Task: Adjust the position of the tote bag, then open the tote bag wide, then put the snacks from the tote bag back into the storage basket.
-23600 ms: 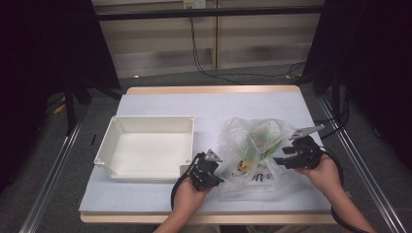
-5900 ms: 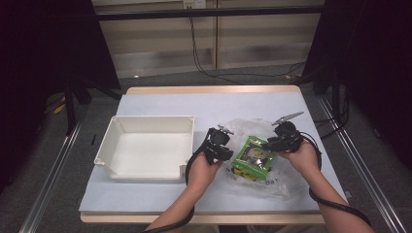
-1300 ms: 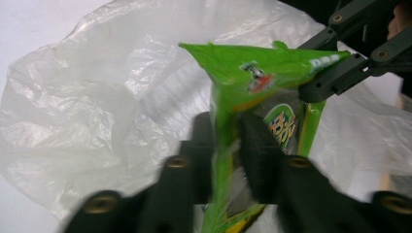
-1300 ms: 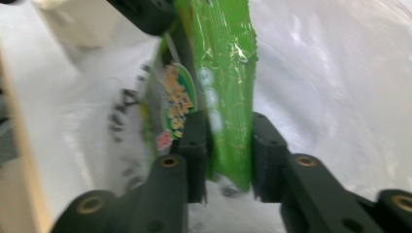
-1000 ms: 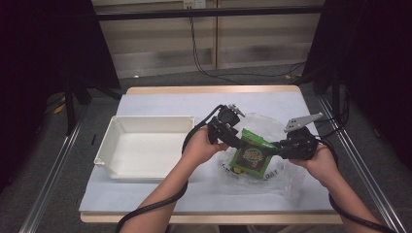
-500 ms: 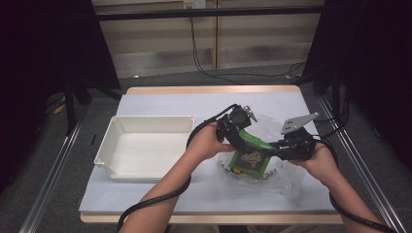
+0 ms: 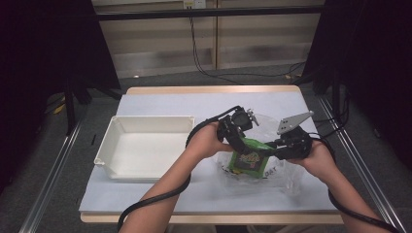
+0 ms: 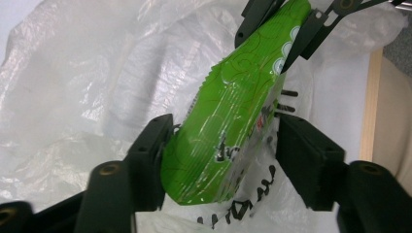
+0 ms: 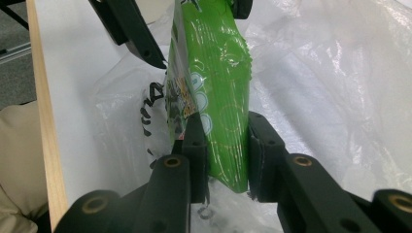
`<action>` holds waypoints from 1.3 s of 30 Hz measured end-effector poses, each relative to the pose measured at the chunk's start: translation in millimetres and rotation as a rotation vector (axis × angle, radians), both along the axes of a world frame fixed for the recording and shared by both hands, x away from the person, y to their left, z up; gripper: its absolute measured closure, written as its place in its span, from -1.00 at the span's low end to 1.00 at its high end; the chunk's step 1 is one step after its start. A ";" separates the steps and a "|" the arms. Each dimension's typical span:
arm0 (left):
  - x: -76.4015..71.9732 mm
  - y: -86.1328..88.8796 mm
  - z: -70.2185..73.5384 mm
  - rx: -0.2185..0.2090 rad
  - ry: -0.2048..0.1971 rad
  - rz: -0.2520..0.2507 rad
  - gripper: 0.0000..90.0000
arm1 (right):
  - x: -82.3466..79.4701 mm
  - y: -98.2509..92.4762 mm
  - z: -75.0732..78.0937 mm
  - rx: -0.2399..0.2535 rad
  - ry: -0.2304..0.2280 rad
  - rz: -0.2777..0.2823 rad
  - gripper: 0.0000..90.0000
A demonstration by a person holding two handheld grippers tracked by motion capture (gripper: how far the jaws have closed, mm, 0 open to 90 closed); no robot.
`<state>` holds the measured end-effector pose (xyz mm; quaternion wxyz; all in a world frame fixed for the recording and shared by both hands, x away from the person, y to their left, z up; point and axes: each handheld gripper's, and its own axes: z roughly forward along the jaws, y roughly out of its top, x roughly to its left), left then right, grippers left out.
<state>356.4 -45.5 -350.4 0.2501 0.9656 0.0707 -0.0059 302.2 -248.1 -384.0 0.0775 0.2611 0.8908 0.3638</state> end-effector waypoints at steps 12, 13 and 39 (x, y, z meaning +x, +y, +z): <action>-2.9 10.4 -1.0 0.059 0.018 -0.010 0.57 | 4.4 5.1 -1.6 0.015 -0.001 0.005 0.32; -3.6 10.8 -0.6 0.057 0.013 -0.010 0.61 | 4.5 4.7 -1.8 0.019 0.004 -0.010 0.12; 17.4 57.5 58.2 -0.058 0.029 0.033 0.67 | -2.7 -9.2 -31.2 0.028 0.080 -0.064 -0.62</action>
